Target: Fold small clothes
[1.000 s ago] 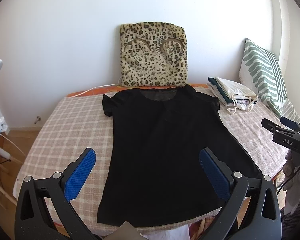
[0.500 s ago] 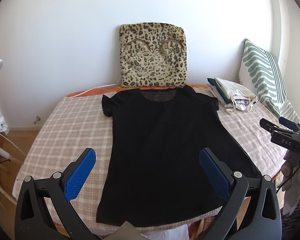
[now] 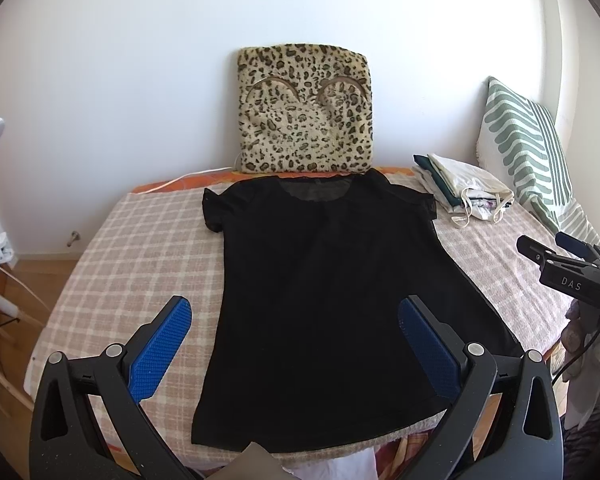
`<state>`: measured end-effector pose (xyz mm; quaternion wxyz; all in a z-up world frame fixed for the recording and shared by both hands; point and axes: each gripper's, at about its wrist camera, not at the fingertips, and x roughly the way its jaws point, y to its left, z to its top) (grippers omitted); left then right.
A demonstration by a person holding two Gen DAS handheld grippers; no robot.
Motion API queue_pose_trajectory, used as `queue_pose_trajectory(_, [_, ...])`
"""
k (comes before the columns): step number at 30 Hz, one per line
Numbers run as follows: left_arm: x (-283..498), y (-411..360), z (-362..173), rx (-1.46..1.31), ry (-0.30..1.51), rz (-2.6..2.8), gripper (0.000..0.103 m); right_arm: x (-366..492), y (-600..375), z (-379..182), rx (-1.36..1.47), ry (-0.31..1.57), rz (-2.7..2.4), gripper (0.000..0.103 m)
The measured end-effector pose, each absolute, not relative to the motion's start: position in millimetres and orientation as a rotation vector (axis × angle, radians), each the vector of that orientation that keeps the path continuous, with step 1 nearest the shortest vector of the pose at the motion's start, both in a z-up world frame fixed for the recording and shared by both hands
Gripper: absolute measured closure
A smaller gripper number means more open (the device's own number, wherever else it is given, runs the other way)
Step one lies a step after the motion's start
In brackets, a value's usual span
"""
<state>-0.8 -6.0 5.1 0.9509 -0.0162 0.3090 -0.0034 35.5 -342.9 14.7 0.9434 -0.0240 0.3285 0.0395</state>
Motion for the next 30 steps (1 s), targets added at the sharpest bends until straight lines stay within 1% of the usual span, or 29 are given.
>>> queue_pose_trajectory(30, [-3.1,-2.5,0.7,-0.034,0.644,-0.011,0.0,36.2,-336.5,14.1,-0.052,0.669,0.083,0.0])
